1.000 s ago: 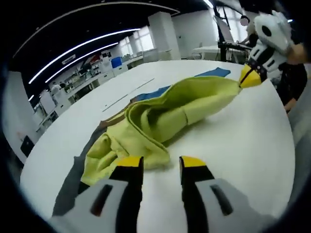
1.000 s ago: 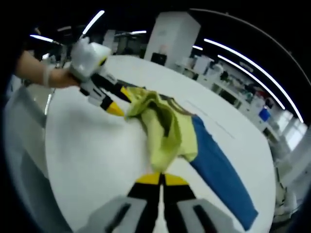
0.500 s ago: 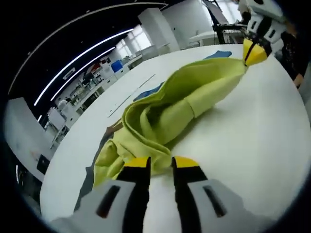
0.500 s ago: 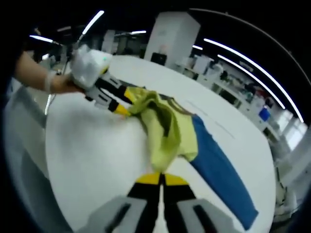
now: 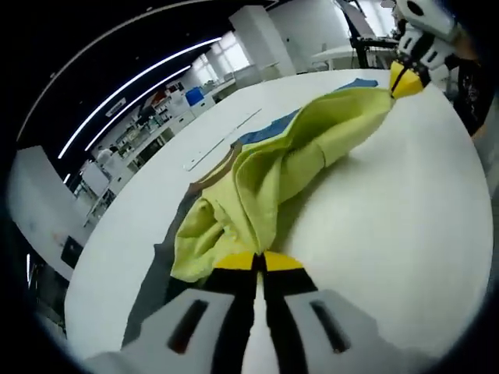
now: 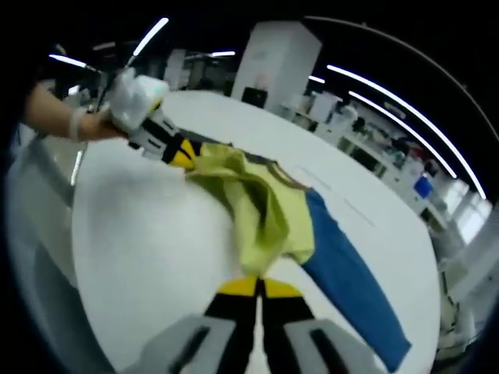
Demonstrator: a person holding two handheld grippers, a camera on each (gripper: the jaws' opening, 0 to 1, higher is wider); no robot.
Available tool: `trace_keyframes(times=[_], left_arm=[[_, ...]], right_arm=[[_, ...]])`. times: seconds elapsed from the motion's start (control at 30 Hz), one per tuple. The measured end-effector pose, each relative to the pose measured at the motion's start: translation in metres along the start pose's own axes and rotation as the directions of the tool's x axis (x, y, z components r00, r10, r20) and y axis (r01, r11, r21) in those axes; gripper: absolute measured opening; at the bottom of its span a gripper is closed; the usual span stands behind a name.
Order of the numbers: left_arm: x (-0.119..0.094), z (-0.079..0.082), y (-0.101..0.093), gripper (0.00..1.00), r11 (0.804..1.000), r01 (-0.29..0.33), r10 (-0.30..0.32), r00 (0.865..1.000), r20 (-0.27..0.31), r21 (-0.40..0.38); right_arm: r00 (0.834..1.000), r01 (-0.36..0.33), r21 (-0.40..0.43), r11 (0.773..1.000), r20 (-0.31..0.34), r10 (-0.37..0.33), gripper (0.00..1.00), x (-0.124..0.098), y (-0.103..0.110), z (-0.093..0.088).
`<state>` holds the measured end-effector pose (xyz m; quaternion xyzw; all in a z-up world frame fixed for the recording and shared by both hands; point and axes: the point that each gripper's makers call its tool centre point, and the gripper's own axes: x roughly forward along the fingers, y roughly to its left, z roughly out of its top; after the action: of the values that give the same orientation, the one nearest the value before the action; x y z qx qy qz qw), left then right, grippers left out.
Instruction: Fold the garment on the visible template until the final outline fits inside the template.
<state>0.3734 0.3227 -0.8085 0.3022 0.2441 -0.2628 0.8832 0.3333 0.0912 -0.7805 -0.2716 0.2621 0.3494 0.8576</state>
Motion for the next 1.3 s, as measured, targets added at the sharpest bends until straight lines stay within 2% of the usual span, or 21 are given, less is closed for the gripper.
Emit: trace_keyframes(times=[0.1,0.23,0.37,0.43,0.57,0.7,0.9,1.0,1.07,1.17,1.3], left_arm=[[-0.019,-0.005,0.001,0.0,0.999,0.013,-0.013,1.0,-0.014,0.035],[-0.036,-0.012,-0.002,0.0,0.999,0.035,-0.034,0.999,-0.026,0.032],[-0.062,-0.029,-0.01,0.0,0.996,0.065,-0.06,0.996,-0.071,0.066],[-0.069,-0.036,-0.012,0.0,0.995,0.073,-0.068,0.994,-0.084,0.068],[-0.086,-0.057,-0.025,0.0,0.99,0.108,-0.093,0.985,-0.147,0.094],[-0.101,-0.074,-0.033,0.0,0.99,0.119,-0.103,0.978,-0.18,0.078],[-0.121,-0.091,-0.041,0.0,0.99,0.133,-0.118,0.967,-0.224,0.052],[-0.132,-0.096,-0.044,0.0,0.992,0.126,-0.115,0.963,-0.242,0.029],[-0.137,-0.097,-0.048,0.0,0.992,0.122,-0.123,0.961,-0.247,-0.018],[-0.143,-0.102,-0.053,0.0,0.991,0.132,-0.133,0.956,-0.263,-0.021],[-0.148,-0.106,-0.063,0.0,0.987,0.153,-0.162,0.947,-0.278,-0.052]], right_arm=[[1.0,-0.002,-0.016,1.0,0.004,0.002,0.0,-0.003,0.001,0.002],[1.0,-0.007,-0.02,1.0,0.011,0.007,0.0,-0.005,0.002,0.005],[1.0,-0.027,-0.045,0.999,0.01,0.027,0.0,-0.009,0.011,0.005],[0.999,-0.037,-0.053,0.998,0.005,0.037,0.0,-0.01,0.015,0.003],[0.997,-0.072,-0.078,0.994,-0.006,0.072,0.0,-0.014,0.027,0.0],[0.994,-0.108,-0.114,0.988,-0.021,0.106,0.0,-0.017,0.037,-0.006],[0.988,-0.155,-0.158,0.975,-0.047,0.149,0.0,-0.021,0.054,-0.013],[0.985,-0.168,-0.195,0.966,-0.062,0.158,0.0,-0.023,0.057,-0.017],[0.985,-0.167,-0.181,0.969,-0.067,0.157,0.0,-0.024,0.056,-0.018],[0.982,-0.183,-0.159,0.97,-0.069,0.174,0.0,-0.029,0.06,-0.019],[0.978,-0.203,-0.179,0.963,-0.089,0.19,0.0,-0.034,0.068,-0.025]])
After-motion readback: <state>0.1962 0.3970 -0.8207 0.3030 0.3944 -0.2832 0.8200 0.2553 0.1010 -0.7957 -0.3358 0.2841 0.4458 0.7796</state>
